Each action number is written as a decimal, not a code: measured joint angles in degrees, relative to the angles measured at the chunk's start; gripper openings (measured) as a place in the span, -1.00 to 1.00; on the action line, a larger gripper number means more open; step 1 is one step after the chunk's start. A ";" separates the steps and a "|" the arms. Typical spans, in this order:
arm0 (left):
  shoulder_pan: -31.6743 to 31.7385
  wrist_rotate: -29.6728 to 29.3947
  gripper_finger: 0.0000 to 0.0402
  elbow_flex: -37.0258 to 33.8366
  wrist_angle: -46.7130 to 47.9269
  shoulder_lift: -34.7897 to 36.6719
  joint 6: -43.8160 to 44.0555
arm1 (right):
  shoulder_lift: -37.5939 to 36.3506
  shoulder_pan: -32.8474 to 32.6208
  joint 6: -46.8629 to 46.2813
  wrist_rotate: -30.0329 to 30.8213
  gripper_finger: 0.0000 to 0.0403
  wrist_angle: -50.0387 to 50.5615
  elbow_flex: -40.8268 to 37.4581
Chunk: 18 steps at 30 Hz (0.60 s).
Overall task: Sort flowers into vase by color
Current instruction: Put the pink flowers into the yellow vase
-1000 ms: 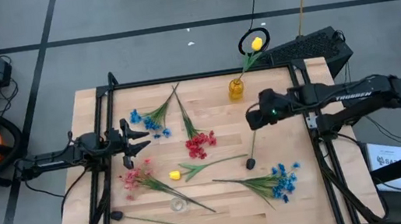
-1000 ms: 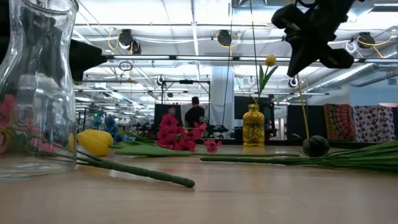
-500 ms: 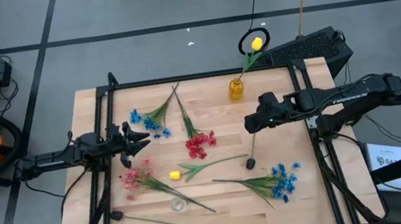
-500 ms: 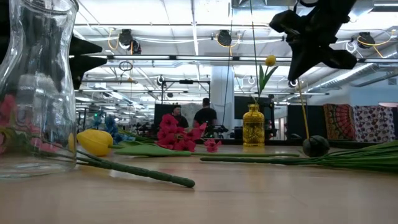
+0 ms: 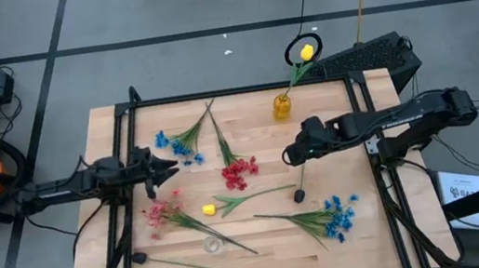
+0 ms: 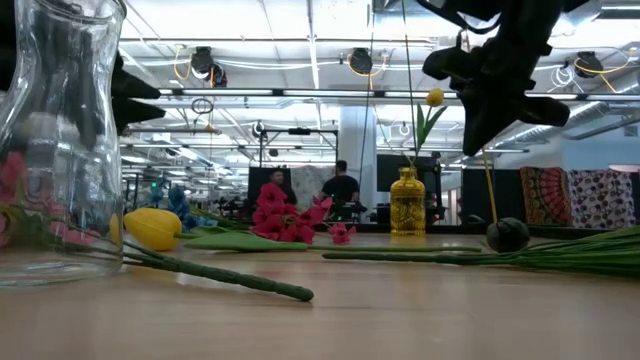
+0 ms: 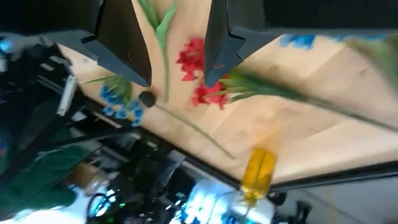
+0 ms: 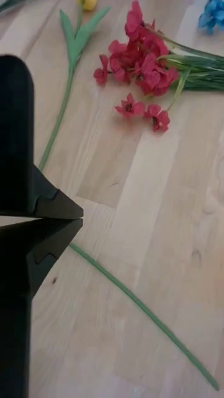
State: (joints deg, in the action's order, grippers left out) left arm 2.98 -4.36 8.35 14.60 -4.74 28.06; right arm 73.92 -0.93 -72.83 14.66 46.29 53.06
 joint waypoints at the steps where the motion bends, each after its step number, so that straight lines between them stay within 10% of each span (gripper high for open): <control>1: 0.00 -0.97 -0.23 1.34 2.67 -0.97 1.62 | 0.13 0.02 0.16 0.00 -0.99 -0.19 0.00; 18: 0.00 -16.23 -0.23 21.03 14.74 -29.41 14.96 | -0.07 0.09 12.20 0.22 -0.99 1.61 0.00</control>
State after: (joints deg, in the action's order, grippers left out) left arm 2.98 -20.59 29.37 29.34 -34.16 43.02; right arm 73.84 -0.84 -60.63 14.87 47.91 53.06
